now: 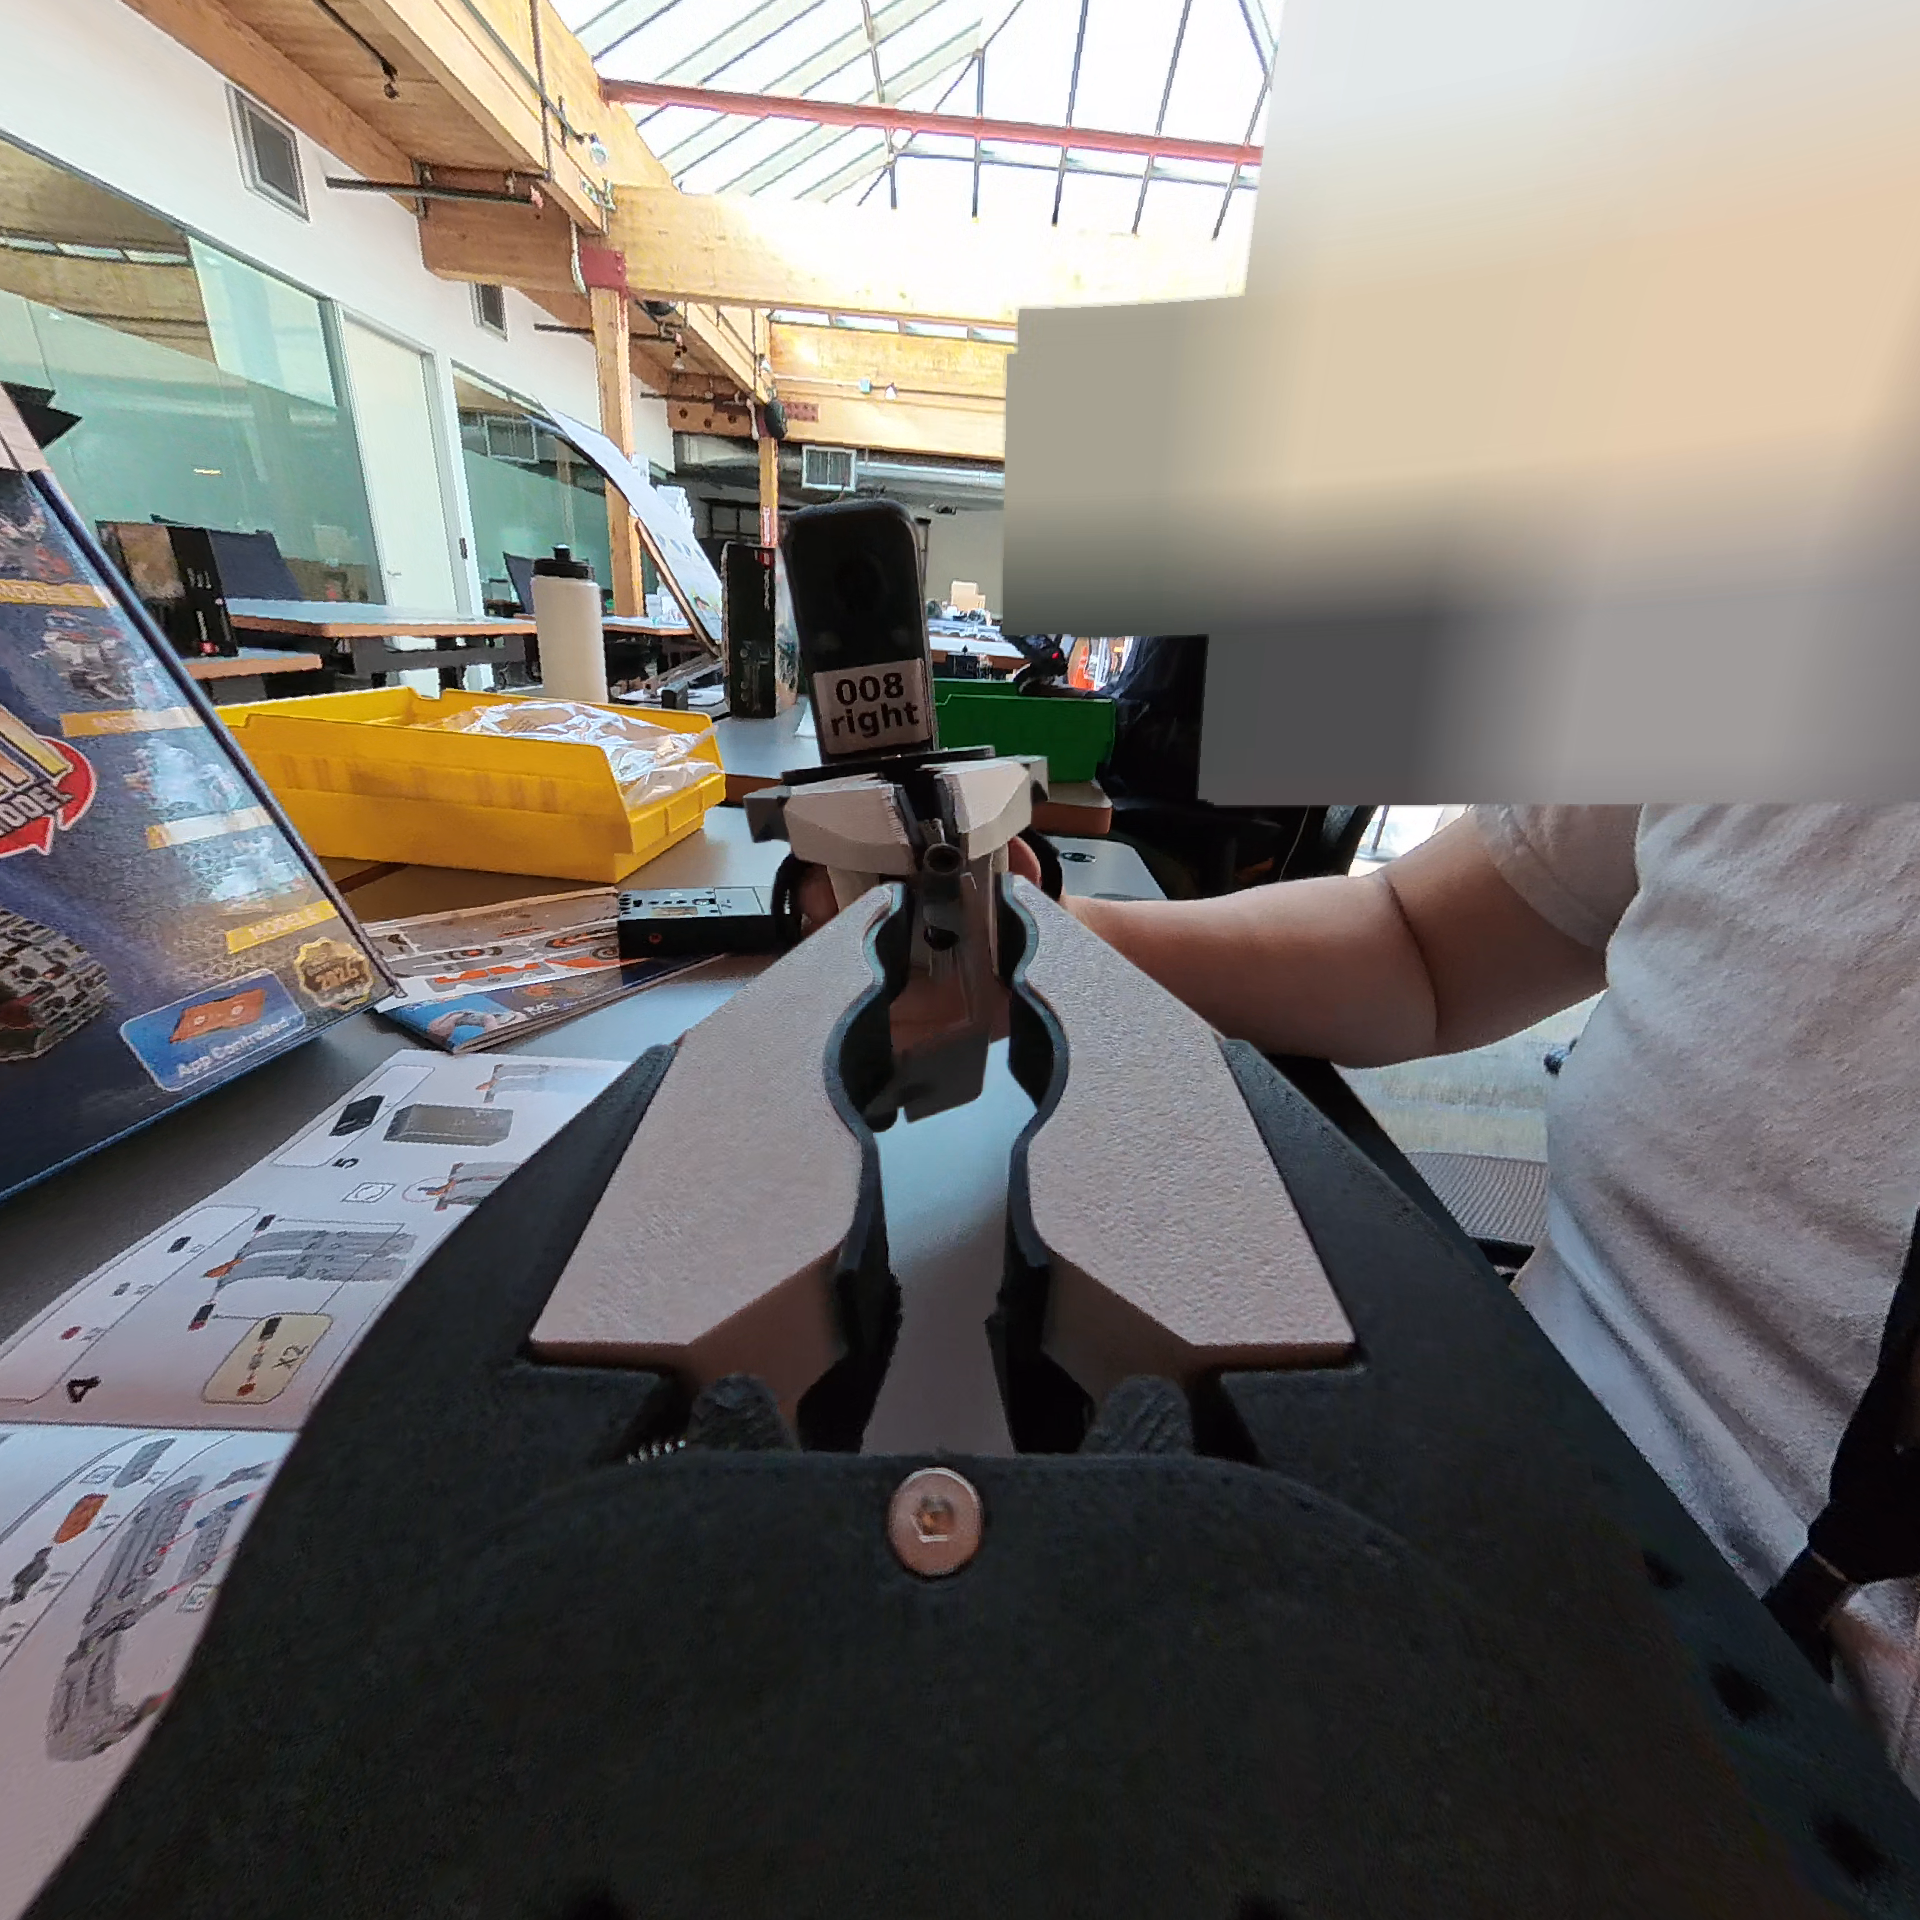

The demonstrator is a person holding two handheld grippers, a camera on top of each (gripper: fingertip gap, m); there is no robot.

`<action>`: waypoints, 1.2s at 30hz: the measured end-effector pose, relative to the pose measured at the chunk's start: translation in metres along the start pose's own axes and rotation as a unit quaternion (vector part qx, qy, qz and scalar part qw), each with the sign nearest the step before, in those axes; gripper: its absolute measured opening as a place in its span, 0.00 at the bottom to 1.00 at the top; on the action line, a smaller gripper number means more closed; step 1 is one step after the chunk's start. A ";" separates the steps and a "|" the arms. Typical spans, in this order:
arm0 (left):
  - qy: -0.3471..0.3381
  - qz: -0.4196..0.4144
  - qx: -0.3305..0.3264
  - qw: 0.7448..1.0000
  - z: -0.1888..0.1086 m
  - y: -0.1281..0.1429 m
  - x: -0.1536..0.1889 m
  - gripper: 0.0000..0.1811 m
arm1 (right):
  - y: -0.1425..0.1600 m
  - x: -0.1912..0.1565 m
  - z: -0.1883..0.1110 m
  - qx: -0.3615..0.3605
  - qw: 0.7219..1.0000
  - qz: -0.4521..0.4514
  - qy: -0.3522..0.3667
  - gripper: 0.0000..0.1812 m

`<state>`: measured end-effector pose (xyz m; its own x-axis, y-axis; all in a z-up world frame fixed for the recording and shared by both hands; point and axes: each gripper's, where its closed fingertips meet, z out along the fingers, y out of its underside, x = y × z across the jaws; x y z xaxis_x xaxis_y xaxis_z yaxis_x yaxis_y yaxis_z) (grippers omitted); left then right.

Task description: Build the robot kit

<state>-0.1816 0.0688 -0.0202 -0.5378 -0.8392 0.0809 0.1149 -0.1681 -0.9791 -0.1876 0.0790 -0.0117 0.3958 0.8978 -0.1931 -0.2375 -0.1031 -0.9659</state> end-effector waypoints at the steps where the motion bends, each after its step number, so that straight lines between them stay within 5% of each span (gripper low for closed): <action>1: 0.001 -0.004 0.006 1.000 0.000 -0.001 0.000 0.07 | -0.001 0.000 0.001 0.003 1.000 -0.004 0.002 0.01; 9: 0.020 -0.033 0.016 0.999 -0.002 -0.006 0.001 0.06 | -0.001 0.000 0.002 0.010 1.000 -0.011 -0.001 0.02; 12: 0.021 -0.021 0.010 1.000 -0.005 -0.006 0.001 0.02 | 0.003 0.001 -0.001 -0.006 1.000 0.006 -0.003 0.12; 22: 0.001 0.035 -0.039 0.999 -0.005 0.001 0.000 0.03 | 0.028 0.001 0.005 -0.094 0.994 -0.061 0.019 0.02; 36: -0.020 0.007 0.121 0.992 -0.001 -0.035 0.013 0.03 | -0.005 -0.014 0.019 0.068 0.989 -0.127 -0.011 0.01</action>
<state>-0.1941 0.0642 0.0153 -0.5014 -0.8616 0.0790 0.3224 -0.2708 -0.9070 -0.2087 0.0753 -0.0013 0.4394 0.8963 0.0588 -0.2494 0.1846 -0.9506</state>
